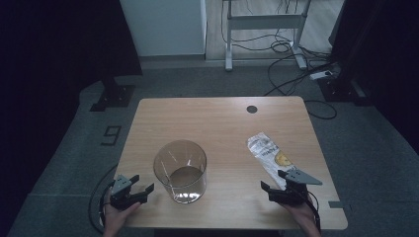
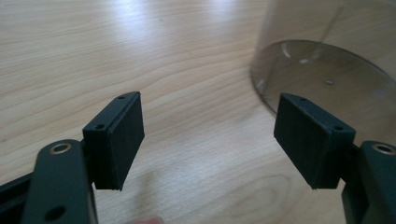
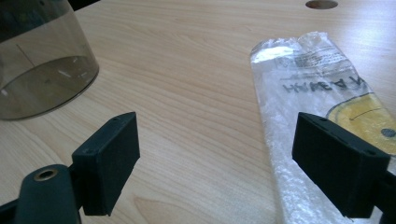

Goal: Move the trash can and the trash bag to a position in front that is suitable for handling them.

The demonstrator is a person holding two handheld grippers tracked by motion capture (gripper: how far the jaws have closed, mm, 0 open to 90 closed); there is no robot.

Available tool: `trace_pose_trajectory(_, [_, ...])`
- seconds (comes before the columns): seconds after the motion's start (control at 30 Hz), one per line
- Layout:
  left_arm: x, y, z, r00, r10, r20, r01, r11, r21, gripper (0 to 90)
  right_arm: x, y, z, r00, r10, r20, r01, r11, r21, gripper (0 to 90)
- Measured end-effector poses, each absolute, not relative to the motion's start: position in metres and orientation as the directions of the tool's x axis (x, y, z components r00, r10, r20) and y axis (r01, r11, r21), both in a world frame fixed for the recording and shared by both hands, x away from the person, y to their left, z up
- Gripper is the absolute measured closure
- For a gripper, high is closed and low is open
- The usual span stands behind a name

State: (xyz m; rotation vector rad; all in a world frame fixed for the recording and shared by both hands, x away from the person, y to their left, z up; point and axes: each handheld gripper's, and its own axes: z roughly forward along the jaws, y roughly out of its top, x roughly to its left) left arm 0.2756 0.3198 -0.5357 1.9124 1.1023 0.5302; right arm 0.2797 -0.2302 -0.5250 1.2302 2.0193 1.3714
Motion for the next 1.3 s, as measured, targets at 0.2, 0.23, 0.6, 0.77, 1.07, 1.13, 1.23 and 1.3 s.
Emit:
trace_pose_trajectory(0.2, [0.268,0.315,-0.531,0.605,0.795,-0.044,0.460,-0.304,0.834,23.3,0.279,-0.239,-0.528,-0.509,0.848,0.151,0.454,0.115,0.884,14.6])
trace_pose_trajectory(0.23, [0.268,0.313,-0.529,0.623,0.781,-0.040,0.450,-0.316,0.836,23.1,0.278,-0.240,-0.529,-0.508,0.849,0.147,0.453,0.119,0.883,14.5])
trace_pose_trajectory(0.6, [0.262,0.276,-0.515,0.773,0.634,0.013,0.342,-0.434,0.834,19.4,0.273,-0.248,-0.521,-0.489,0.859,0.150,0.438,0.093,0.894,14.9])
trace_pose_trajectory(0.77, [0.270,0.264,-0.513,0.787,0.617,0.016,0.329,-0.441,0.835,16.8,0.276,-0.249,-0.522,-0.492,0.857,0.151,0.441,0.096,0.892,14.9])
trace_pose_trajectory(1.07, [0.292,0.232,-0.512,0.809,0.588,0.020,0.308,-0.453,0.837,20.0,0.274,-0.253,-0.520,-0.476,0.866,0.154,0.446,0.086,0.891,15.5])
trace_pose_trajectory(1.13, [0.296,0.225,-0.512,0.818,0.575,0.020,0.301,-0.458,0.837,20.2,0.272,-0.254,-0.519,-0.476,0.867,0.149,0.445,0.091,0.891,15.6])
trace_pose_trajectory(1.23, [0.302,0.216,-0.512,0.828,0.560,0.016,0.297,-0.463,0.835,20.7,0.273,-0.254,-0.519,-0.476,0.866,0.153,0.448,0.089,0.890,15.6])
trace_pose_trajectory(1.3, [0.304,0.208,-0.512,0.833,0.553,0.017,0.291,-0.464,0.837,21.1,0.274,-0.254,-0.520,-0.477,0.865,0.157,0.450,0.087,0.889,15.7])
